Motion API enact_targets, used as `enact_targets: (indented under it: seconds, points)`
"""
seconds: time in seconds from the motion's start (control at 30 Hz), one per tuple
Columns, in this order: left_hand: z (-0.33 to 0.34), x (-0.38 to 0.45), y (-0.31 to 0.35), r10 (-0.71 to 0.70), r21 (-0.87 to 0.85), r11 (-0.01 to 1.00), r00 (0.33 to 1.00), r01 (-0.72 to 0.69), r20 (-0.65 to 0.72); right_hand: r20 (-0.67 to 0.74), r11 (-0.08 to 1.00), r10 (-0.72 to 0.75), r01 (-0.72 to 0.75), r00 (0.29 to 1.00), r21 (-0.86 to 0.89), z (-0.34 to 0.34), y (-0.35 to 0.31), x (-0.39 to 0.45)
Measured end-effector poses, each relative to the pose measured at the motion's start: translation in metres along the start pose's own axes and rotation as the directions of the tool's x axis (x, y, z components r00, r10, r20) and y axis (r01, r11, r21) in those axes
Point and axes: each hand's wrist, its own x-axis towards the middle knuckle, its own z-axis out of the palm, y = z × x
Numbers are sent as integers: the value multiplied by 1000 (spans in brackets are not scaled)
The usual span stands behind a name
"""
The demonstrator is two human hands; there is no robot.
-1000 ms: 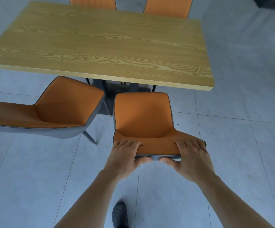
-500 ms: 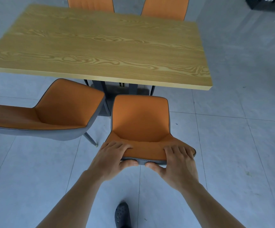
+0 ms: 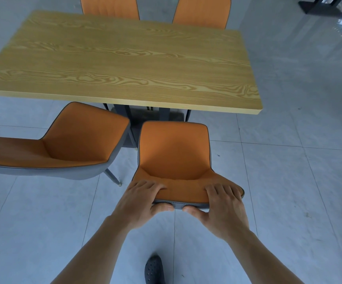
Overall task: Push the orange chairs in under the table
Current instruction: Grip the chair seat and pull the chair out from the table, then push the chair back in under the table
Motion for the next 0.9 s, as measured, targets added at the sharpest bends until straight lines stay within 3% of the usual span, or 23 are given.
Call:
enact_targets:
  seconds: [0.43, 0.9]
  points:
    - [0, -2, 2, 30, 1, 1000, 999, -30, -12, 62, 999, 3, 0, 998, -36, -2, 1, 0]
    - [-17, -8, 17, -85, 17, 996, 994, 84, 70, 199, 996, -23, 39, 980, -77, -18, -1, 2]
